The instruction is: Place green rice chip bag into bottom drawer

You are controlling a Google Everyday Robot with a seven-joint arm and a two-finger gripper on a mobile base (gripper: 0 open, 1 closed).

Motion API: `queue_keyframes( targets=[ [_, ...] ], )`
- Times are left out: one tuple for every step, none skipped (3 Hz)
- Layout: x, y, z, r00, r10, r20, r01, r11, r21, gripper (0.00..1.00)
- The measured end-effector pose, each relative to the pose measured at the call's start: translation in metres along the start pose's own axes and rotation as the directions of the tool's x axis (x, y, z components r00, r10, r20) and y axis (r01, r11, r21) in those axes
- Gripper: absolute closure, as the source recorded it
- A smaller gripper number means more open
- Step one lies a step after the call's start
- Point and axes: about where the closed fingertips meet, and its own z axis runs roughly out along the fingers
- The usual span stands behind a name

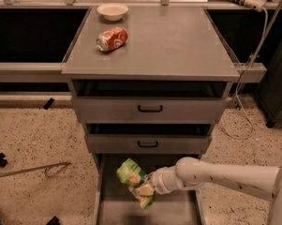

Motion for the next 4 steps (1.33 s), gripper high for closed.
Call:
queue_keyframes(
  targets=[
    [0.017,-0.03,0.036,0.998,0.056,0.037,-0.056,0.9983,0.011,1.0],
    [0.049,-0.037,0.067,0.992,0.118,0.034,-0.118,0.993,-0.001,1.0],
    [0.081,-0.03,0.088,0.99,0.142,-0.024,-0.143,0.9874,-0.067,1.0],
    [0.081,-0.03,0.088,0.99,0.142,-0.024,-0.143,0.9874,-0.067,1.0]
  ],
)
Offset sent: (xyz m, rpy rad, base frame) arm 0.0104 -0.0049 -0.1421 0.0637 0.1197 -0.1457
